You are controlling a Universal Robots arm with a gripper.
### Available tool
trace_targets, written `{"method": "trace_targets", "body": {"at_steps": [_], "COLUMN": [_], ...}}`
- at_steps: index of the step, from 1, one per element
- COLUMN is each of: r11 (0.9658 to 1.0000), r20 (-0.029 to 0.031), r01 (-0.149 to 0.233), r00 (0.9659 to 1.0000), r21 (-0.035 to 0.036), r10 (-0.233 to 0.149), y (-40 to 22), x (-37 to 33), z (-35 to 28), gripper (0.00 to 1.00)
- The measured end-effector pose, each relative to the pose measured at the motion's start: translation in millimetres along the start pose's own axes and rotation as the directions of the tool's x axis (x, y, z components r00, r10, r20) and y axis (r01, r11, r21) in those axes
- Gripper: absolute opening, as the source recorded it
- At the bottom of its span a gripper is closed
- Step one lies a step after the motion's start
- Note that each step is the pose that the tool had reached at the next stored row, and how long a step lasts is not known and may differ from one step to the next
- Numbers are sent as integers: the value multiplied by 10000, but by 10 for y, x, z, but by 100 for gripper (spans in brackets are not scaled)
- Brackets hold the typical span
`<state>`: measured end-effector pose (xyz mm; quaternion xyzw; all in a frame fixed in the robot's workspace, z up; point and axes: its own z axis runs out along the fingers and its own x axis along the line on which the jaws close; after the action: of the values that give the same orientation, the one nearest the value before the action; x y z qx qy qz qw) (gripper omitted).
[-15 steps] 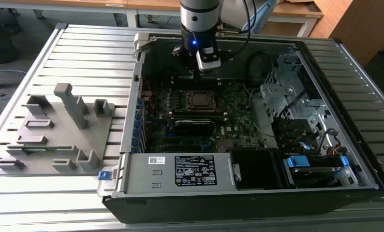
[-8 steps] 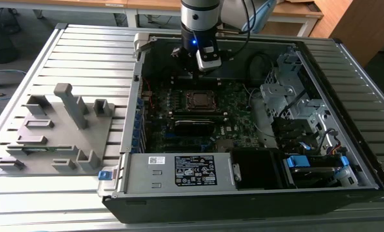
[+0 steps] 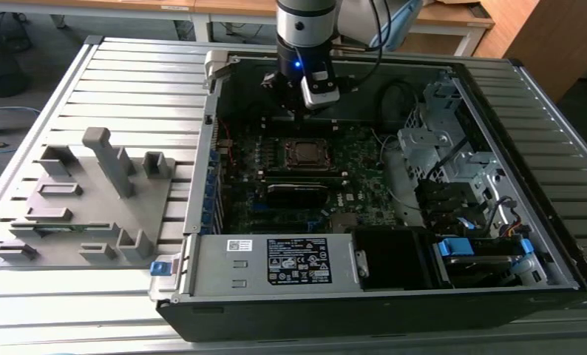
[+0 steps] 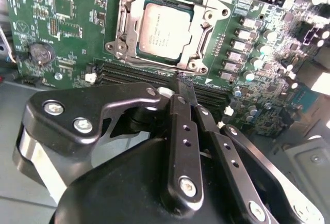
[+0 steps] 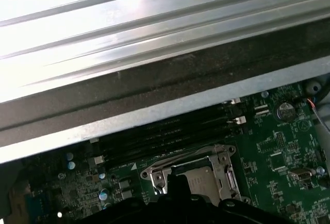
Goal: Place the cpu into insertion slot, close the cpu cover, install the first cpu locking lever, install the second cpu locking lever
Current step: 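Install the first cpu locking lever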
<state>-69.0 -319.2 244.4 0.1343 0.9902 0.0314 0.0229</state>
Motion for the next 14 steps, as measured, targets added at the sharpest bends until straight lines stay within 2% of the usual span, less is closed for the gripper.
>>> {"method": "trace_targets", "body": {"at_steps": [4,9,12,14], "r11": [9984,9941,9919,9918], "r20": [-38,-78,-95,-99], "r01": [564,1088,1271,1278], "r00": [9984,9940,9918,9918], "r21": [-20,-18,-24,-27], "r10": [-564,-1088,-1272,-1278], "y": [-1,-1,0,2], "x": [0,0,-1,-8], "z": [1,1,1,3], "gripper": [11,11,11,11]}}
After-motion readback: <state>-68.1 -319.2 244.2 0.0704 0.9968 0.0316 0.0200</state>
